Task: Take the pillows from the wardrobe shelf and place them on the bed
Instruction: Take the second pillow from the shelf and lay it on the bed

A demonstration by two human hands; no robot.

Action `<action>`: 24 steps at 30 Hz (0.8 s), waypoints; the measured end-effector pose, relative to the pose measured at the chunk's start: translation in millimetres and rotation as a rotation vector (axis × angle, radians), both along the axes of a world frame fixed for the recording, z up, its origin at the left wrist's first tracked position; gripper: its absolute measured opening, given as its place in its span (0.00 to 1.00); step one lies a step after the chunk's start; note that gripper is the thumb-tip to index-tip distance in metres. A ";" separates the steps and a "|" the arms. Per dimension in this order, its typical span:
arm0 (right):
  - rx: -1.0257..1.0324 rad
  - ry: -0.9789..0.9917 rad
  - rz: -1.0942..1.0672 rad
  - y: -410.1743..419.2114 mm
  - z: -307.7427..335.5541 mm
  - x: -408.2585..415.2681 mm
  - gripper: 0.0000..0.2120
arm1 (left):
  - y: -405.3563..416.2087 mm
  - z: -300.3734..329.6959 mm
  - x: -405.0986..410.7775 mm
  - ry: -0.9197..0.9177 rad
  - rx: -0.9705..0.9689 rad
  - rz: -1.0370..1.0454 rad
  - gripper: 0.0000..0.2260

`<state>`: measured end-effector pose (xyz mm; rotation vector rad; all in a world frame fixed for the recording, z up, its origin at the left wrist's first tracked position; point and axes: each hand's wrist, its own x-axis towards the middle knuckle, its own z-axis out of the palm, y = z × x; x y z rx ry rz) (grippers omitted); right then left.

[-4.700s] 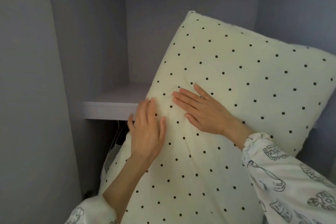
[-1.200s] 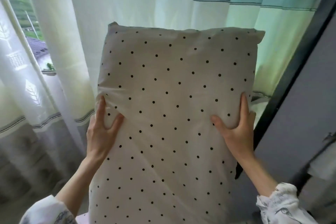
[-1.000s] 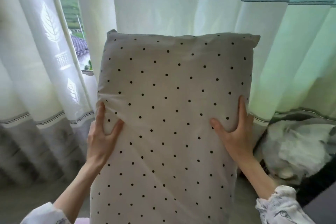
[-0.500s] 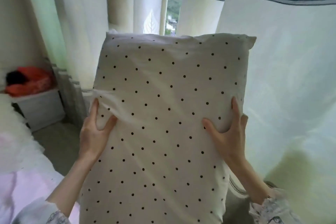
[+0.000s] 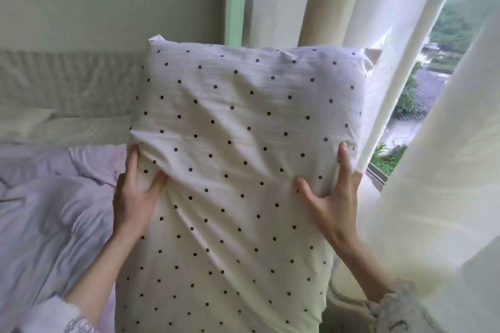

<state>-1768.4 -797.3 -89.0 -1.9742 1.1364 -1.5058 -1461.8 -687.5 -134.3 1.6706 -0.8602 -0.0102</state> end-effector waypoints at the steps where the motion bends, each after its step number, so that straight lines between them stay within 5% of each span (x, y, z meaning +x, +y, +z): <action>1: 0.017 0.005 0.028 -16.5 -1.1 14.0 0.45 | -7.1 -1.2 10.7 -0.002 0.004 0.033 0.32; 24: 0.209 -0.007 0.465 -387.0 3.1 365.0 0.42 | -245.5 -5.1 266.4 0.051 0.012 0.513 0.31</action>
